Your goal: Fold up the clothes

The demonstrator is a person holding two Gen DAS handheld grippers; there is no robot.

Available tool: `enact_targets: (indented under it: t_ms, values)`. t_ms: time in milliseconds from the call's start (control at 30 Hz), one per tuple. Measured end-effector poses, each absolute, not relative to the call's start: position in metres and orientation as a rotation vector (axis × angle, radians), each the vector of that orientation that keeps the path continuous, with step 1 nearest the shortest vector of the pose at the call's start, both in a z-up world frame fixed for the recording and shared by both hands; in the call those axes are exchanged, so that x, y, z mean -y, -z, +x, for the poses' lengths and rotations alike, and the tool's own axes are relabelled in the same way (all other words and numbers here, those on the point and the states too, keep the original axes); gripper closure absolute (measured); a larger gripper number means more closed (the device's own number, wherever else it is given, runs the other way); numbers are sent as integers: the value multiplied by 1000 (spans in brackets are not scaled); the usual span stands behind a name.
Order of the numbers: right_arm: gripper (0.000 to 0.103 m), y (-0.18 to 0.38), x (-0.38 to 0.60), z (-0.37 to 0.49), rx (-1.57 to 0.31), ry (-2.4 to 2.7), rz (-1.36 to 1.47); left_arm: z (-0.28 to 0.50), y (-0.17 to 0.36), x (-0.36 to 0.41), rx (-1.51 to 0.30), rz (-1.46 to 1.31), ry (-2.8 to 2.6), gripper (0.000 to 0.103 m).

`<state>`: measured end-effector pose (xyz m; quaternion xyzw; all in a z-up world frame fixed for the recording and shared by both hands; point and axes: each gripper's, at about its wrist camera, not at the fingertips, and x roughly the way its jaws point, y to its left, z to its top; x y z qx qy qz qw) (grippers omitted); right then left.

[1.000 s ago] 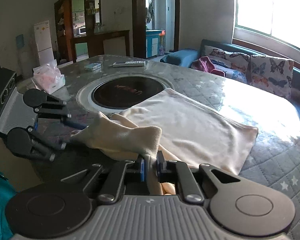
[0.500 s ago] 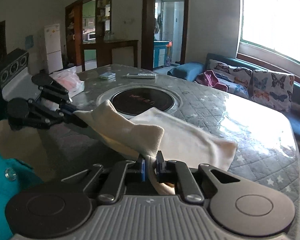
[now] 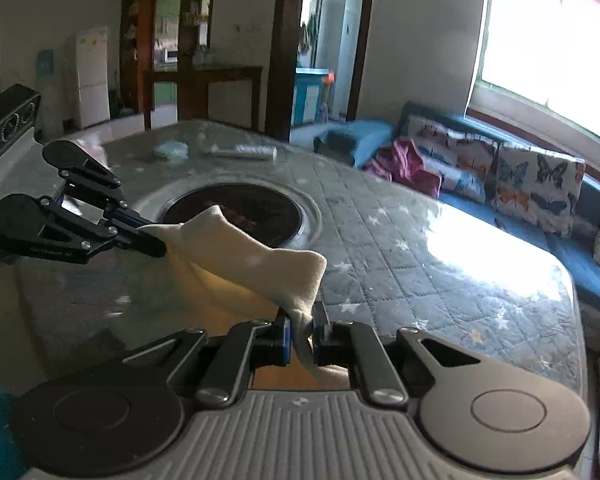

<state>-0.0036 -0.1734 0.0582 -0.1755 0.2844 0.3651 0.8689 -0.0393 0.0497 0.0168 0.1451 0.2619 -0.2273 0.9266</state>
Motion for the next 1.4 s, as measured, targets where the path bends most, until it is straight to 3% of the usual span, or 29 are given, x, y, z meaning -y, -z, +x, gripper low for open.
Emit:
enact_targets:
  t_ms: [167,333,467,833,1200,1400]
  values:
    - [93,-19,157,47,-682,-698,-351,5,10,-48,-622,268,397,96]
    - [81,12,161,68,-722,-615,-262,26,26,-53,-679,221,331,92]
    - [79,13,180,66,-704,-555,-180,33,24,-61,-682,217,267,91]
    - [82,9,211,25,-698,-580,-83,5,-6,-47,-665,26,324,91]
    - [81,24,228,37,-699,-471,-55,26,25,-51,-745,28,234,91]
    - [81,8,227,-3,-639,-526,-122,3,4,-45,-701,-4,274,91]
